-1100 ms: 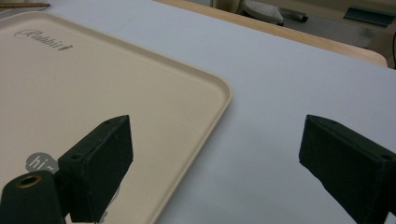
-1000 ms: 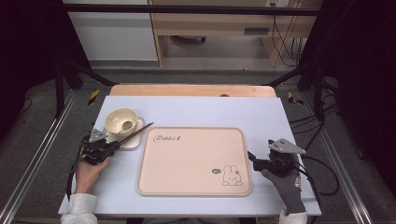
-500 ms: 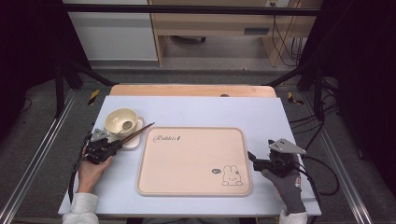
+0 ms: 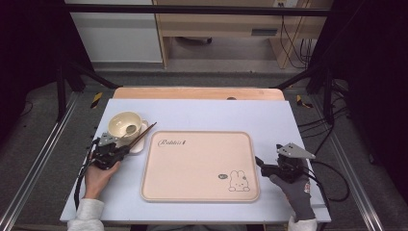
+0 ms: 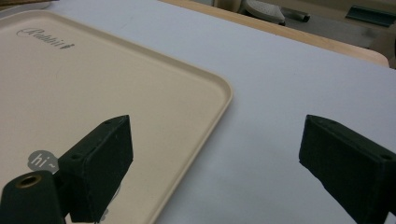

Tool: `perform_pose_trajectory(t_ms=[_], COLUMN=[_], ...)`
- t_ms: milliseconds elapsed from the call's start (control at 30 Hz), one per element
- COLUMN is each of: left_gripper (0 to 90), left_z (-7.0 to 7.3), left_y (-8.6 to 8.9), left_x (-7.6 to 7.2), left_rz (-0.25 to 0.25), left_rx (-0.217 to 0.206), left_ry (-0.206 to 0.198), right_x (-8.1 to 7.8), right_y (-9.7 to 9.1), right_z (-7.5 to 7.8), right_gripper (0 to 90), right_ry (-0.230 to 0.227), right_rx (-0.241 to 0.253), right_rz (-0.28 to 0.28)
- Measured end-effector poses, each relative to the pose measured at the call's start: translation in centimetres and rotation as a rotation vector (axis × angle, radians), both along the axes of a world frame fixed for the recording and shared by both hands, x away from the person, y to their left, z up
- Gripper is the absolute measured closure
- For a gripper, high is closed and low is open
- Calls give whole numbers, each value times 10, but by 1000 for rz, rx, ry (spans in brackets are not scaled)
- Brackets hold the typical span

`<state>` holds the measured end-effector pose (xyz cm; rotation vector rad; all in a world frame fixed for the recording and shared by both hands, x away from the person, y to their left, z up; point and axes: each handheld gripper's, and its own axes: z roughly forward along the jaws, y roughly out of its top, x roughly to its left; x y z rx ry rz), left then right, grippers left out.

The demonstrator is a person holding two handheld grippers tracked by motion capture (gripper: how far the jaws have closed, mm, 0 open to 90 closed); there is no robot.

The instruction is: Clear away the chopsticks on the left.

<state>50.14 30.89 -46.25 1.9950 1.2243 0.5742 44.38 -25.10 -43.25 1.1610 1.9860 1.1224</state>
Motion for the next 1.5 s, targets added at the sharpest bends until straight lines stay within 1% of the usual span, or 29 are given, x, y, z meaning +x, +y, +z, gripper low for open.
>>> perform_pose_trajectory(t_ms=[33, 100, 167, 233, 300, 367, 567, 667, 733, 833, 900, 1000, 1167, 1200, 1333, 1500], left_gripper=[831, 796, 782, 775, 772, 774, 794, 804, 812, 829, 845, 848, 849, 849, 850, 850], left_z=[0, 1, 1, -1, -2, -3, -7, -7, -7, -6, -6, -4, -4, -3, 1, 5], left_y=[0, -1, -2, -2, -3, -4, -4, -4, -4, -5, -5, -4, -4, -3, -5, -5], left_x=[0, 0, 1, 3, 4, 5, 9, 9, 9, 9, 8, 7, 6, 5, 2, -3], left_rz=[-3, -2, 1, 4, 7, 8, 10, 11, 5, -4, -2, -6, -11, -13, -30, -31], left_rx=[-11, -29, -45, -34, -39, -38, -28, -25, -32, -37, -25, -27, -26, -20, -19, -26], left_ry=[-6, -18, -22, -22, -17, -19, -2, -2, 2, 1, 1, 1, 2, 1, -10, -22], right_x=[0, 0, 0, -1, -1, -1, -1, -1, -1, -1, -1, -2, -2, -2, -2, -2], right_y=[0, 0, -1, -1, -2, -2, -1, -2, -2, -2, -2, -3, -4, -4, -4, -5], right_z=[0, 0, 1, 2, 2, 2, 2, 2, 2, 3, 3, 4, 5, 5, 4, 5], right_gripper=[100, 100, 100, 99, 100, 99, 99, 97, 90, 76, 69, 52, 49, 49, 49, 41], right_ry=[0, -1, -6, -5, -12, -9, -7, -10, -10, -5, -7, -7, -10, -10, -3, -3], right_rx=[0, 2, 0, 8, 8, 7, 12, 12, 16, 29, 29, 35, 40, 40, 41, 40], right_rz=[0, 0, 2, -1, 1, 0, 1, 2, 3, 6, 10, 10, 11, 12, 14, 13])
